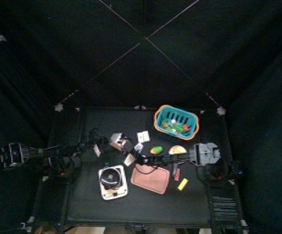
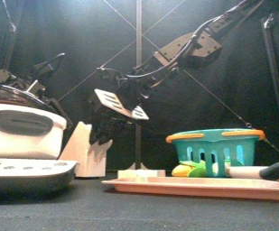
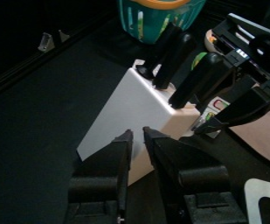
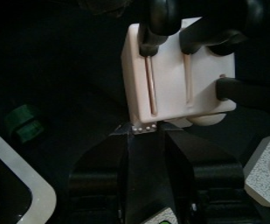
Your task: Remove fork
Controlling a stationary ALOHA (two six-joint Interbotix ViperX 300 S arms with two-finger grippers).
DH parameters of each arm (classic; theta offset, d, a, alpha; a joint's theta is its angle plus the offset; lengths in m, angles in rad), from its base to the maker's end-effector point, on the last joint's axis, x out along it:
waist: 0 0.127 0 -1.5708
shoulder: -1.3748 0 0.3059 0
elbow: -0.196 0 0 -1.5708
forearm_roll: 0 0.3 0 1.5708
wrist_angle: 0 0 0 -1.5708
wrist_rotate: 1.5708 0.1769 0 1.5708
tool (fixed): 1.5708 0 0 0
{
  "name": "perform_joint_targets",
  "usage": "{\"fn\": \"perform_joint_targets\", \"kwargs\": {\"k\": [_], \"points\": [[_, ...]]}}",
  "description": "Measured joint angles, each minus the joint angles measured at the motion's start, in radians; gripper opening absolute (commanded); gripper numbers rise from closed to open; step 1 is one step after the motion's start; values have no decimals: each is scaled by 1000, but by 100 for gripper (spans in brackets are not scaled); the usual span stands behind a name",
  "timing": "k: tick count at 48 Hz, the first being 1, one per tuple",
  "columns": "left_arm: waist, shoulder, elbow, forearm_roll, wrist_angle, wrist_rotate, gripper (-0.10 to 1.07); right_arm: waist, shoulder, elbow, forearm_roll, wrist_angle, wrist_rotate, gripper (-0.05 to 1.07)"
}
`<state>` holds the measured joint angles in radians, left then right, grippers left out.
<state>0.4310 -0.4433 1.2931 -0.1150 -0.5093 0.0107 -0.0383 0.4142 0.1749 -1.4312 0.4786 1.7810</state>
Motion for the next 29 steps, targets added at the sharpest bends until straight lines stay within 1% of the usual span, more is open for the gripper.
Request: {"fn": "perform_joint_targets", "kwargs": {"k": [13,29], "points": [[0,0,0,0,2,0,63,2,0,0,5,6,0,60],[0,0,2,0,0,0,63,12,0,12,5,52,0,60]]}}
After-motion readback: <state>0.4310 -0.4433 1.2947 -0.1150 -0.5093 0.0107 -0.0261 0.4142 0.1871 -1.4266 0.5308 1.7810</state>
